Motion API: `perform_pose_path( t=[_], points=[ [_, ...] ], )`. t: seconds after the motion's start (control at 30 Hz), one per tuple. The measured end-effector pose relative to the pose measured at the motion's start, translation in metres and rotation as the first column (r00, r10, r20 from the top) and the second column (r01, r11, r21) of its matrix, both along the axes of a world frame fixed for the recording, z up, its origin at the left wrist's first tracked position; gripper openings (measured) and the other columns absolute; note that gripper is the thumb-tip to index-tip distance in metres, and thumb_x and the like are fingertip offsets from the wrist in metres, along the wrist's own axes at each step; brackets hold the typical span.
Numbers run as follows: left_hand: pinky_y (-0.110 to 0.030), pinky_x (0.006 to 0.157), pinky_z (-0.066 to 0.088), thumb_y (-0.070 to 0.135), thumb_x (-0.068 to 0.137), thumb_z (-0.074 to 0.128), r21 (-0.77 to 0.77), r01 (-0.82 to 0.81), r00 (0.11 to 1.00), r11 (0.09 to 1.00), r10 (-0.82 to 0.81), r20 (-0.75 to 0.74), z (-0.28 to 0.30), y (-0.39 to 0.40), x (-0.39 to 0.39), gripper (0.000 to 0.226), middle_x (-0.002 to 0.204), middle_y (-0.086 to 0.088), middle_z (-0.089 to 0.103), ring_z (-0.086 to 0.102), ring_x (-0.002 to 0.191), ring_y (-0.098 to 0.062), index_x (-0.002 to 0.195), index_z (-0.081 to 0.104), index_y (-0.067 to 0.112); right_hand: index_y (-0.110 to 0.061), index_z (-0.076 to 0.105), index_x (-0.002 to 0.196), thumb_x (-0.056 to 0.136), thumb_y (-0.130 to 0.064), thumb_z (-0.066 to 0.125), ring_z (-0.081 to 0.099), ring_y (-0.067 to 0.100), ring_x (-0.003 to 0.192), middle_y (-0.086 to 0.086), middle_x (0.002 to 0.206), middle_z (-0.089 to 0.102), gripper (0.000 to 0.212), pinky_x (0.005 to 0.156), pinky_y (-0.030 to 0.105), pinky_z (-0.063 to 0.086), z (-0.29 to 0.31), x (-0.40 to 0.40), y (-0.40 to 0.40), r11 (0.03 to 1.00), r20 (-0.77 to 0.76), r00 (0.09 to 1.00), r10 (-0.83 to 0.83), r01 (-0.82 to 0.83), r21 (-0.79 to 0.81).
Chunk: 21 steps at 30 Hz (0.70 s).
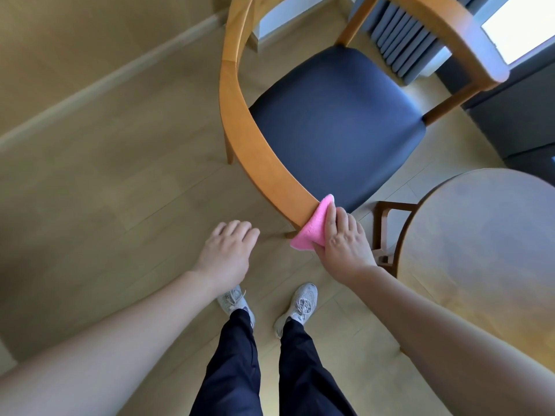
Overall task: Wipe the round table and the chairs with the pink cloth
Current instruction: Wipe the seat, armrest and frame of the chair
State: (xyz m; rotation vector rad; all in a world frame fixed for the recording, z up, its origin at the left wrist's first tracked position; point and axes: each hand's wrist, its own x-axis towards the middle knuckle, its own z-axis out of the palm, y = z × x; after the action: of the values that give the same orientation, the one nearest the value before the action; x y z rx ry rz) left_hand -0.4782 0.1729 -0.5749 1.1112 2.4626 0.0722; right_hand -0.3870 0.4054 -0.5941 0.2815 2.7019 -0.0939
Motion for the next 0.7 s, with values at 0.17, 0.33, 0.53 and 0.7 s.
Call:
perform_pose_path(
  t=[0.17,0.33,0.53,0.7],
  points=[
    [-0.041,0.097,0.043,0.008,0.073,0.070,-0.020,-0.066,0.997,0.998,0.066,0.030,-0.006,-0.016,0.010,0.046,0.116,-0.006,0.059,0.055,0.111,-0.028,0.118,0.060,0.009,0.006,0.013,0.148,0.095,-0.051,0.043,0.048,0.031,0.106,0.017,0.125,0.044,0.083,0.091,0.041,0.042,0.000,-0.013,-0.008,0.997,0.009,1.000,0.030,-0.030,0.073],
    [-0.039,0.104,0.035,0.009,0.081,0.060,-0.017,-0.124,0.989,0.992,0.125,0.084,-0.011,-0.032,0.012,0.046,0.127,-0.005,0.054,0.048,0.121,-0.027,0.127,0.053,0.010,0.008,0.016,0.147,0.094,-0.052,0.043,0.049,0.031,0.097,0.017,0.117,0.047,0.084,0.084,0.041,0.043,-0.001,-0.039,-0.023,0.994,0.027,0.999,0.040,-0.043,0.102],
    [-0.035,0.109,0.027,0.017,0.087,0.053,-0.025,-0.200,0.973,0.979,0.202,0.114,-0.016,-0.058,0.007,0.050,0.140,-0.002,0.045,0.040,0.130,-0.023,0.137,0.045,0.015,0.008,0.004,0.146,0.095,-0.049,0.038,0.048,0.029,0.096,0.016,0.117,0.045,0.084,0.078,0.037,0.041,-0.004,-0.097,-0.057,0.985,0.049,0.998,0.029,-0.037,0.171],
    [-0.038,0.105,0.035,0.017,0.083,0.059,-0.017,-0.225,0.971,0.974,0.226,0.076,-0.012,-0.075,-0.012,0.050,0.132,-0.004,0.052,0.049,0.121,-0.025,0.132,0.051,0.013,0.009,-0.003,0.144,0.093,-0.043,0.040,0.048,0.030,0.103,0.018,0.122,0.042,0.085,0.084,0.038,0.043,-0.008,-0.158,-0.088,0.984,0.026,0.999,-0.047,0.042,0.171]
  ],
)
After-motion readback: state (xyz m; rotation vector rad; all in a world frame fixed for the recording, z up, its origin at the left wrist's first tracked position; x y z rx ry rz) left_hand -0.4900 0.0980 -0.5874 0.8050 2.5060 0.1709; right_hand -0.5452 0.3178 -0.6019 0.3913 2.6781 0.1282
